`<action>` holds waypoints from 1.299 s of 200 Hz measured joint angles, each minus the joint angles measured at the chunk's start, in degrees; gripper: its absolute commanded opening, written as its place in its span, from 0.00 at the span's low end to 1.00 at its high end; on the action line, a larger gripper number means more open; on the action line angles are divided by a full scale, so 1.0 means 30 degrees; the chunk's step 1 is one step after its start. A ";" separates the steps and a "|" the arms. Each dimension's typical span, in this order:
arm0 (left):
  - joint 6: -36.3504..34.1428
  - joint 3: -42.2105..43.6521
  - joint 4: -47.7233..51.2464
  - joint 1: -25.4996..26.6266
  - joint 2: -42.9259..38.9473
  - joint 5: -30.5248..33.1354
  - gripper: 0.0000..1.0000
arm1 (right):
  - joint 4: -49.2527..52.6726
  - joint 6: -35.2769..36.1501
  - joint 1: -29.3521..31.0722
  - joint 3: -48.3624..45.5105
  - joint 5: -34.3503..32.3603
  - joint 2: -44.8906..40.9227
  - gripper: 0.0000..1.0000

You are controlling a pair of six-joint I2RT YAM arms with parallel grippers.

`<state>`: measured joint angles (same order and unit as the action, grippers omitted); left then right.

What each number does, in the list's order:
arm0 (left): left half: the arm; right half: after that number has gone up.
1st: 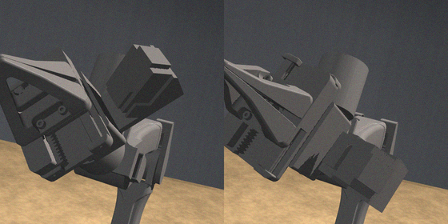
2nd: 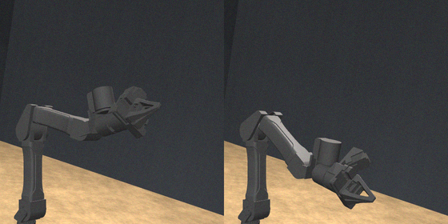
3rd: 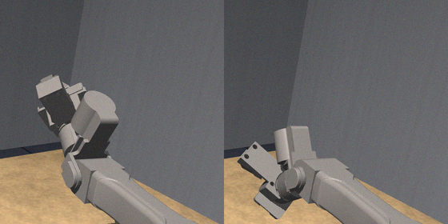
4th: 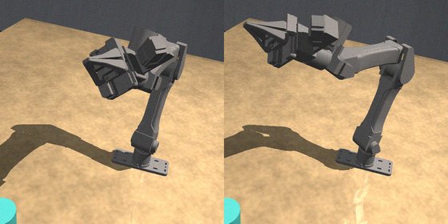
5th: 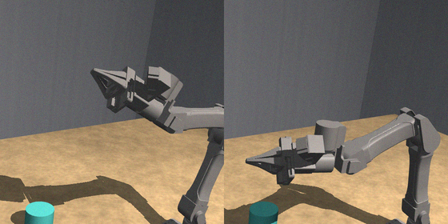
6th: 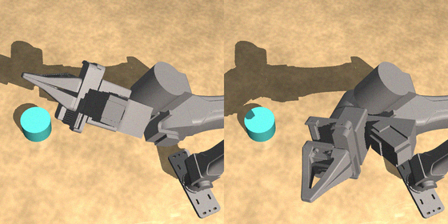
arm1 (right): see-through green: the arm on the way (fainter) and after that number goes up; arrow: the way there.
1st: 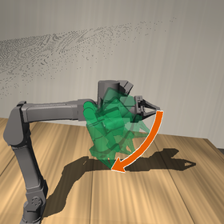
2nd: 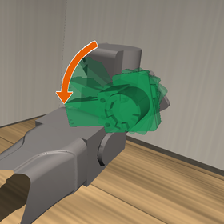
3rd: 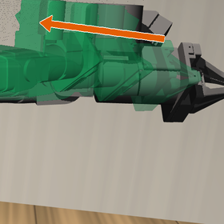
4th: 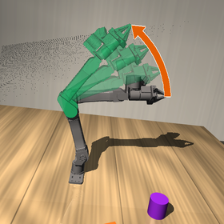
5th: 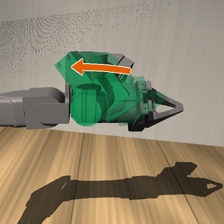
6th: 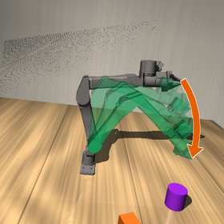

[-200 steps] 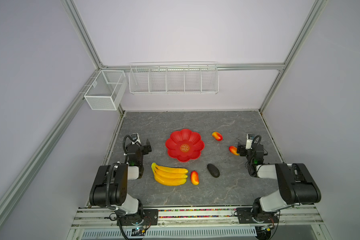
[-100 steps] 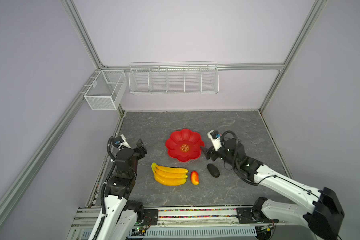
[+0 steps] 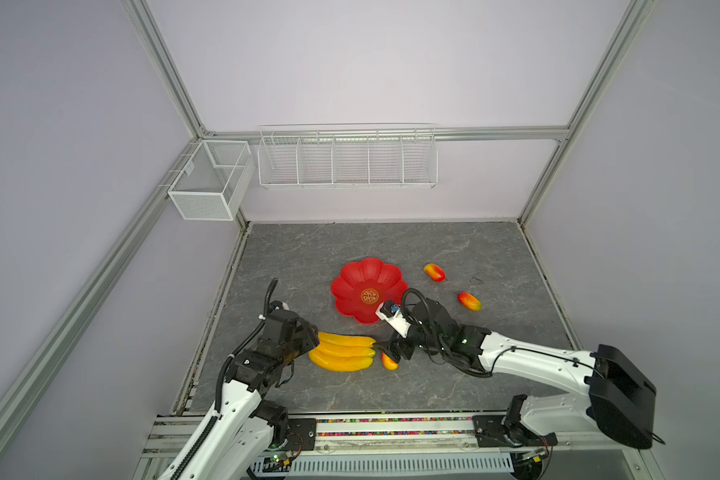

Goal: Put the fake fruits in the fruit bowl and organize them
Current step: 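Grasp the yellow banana stem with the left gripper while the right reaches toward the avocado, then lift the bananas and lower them into the red bowl with the left gripper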

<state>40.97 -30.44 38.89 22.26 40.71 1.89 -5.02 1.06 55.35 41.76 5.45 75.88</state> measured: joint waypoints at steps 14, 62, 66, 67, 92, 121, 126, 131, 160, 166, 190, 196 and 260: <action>0.0168 0.0153 0.0007 0.0000 0.0415 -0.0066 0.58 | -0.0131 -0.0321 -0.0401 -0.0095 0.0495 -0.0204 0.88; 0.0066 0.1056 -0.1479 0.0015 0.3155 -0.0357 0.39 | -0.0736 -0.1377 -0.1931 -0.0211 0.1858 -0.0240 0.88; 0.0022 0.1093 -0.1508 0.0022 0.3330 -0.0350 0.36 | -0.0816 -0.1443 -0.2011 -0.0262 0.1945 -0.0240 0.88; -0.0022 0.1100 -0.1508 0.0022 0.3351 -0.0364 0.35 | -0.0831 -0.1443 -0.2018 -0.0277 0.1960 -0.0240 0.88; -0.0495 0.1093 -0.1588 0.0087 0.3439 -0.0146 0.24 | -0.0998 -0.1821 -0.2484 -0.0568 0.2441 -0.0262 0.88; -0.1151 0.1100 -0.1778 0.0102 0.2914 -0.0270 0.07 | -0.1195 -0.2120 -0.2907 -0.0576 0.2747 -0.0262 0.88; -0.1188 0.1100 -0.1829 0.0124 0.2790 -0.0248 0.04 | -0.1260 -0.2193 -0.2929 -0.0576 0.2798 -0.0262 0.88; -0.1239 0.1100 -0.1807 0.0131 0.2688 -0.0248 0.01 | -0.1319 -0.2237 -0.2943 -0.0576 0.2841 -0.0255 0.88; -0.1610 0.1107 -0.1982 0.0219 0.2375 -0.0765 0.00 | -0.1443 -0.2463 -0.3177 -0.0576 0.3169 -0.0117 0.88; -0.1683 0.1107 -0.2018 0.0240 0.2310 -0.0976 0.00 | -0.1457 -0.2514 -0.3235 -0.0576 0.3206 -0.0087 0.88; -0.1829 0.1064 -0.2149 0.0510 0.2142 -0.1960 0.00 | -0.1566 -0.2725 -0.3512 -0.0576 0.3286 -0.0029 0.88; -0.1894 0.0984 -0.2106 0.0627 0.2171 -0.2200 0.00 | -0.1625 -0.2798 -0.3621 -0.0576 0.3322 -0.0029 0.88; -0.2776 -0.5508 -0.0998 0.1093 0.5173 -0.1494 0.00 | -0.2222 -0.4364 -0.6200 -0.2288 0.2674 -0.1989 0.89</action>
<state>32.64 -46.96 35.90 25.54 56.23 -2.59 -11.68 -12.03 36.75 34.89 13.47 69.91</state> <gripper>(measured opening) 0.097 0.883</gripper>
